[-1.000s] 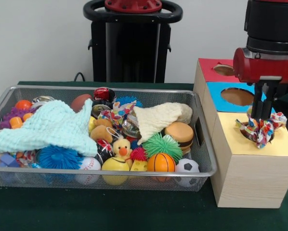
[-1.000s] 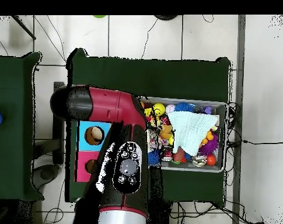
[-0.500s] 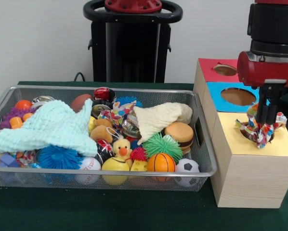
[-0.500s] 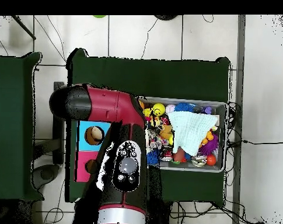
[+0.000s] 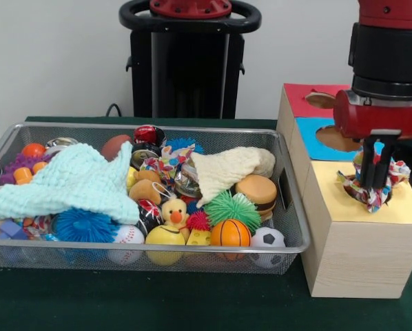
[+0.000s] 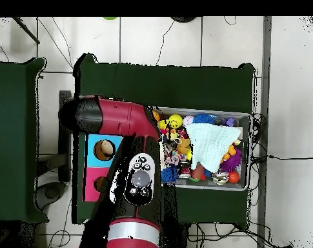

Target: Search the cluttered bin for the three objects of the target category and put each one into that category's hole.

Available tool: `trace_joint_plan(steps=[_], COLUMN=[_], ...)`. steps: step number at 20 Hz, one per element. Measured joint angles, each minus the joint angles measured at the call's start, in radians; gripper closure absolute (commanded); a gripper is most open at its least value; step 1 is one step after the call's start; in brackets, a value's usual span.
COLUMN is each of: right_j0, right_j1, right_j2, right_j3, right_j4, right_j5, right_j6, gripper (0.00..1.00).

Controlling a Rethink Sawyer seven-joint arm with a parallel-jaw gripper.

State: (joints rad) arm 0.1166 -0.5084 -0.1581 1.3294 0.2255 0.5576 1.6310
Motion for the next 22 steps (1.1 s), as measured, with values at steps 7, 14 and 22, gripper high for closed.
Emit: trace_joint_plan(steps=[7,14,22], right_j0=[0.020,0.037,0.042], right_j1=[0.034,0.037,0.041], right_j2=[-0.020,-0.023,-0.025], right_j3=[0.000,0.000,-0.017], right_j4=[0.000,0.000,0.000], right_j5=[0.000,0.001,0.063], right_j6=[0.000,0.000,0.000], gripper=[1.00,1.00,1.00])
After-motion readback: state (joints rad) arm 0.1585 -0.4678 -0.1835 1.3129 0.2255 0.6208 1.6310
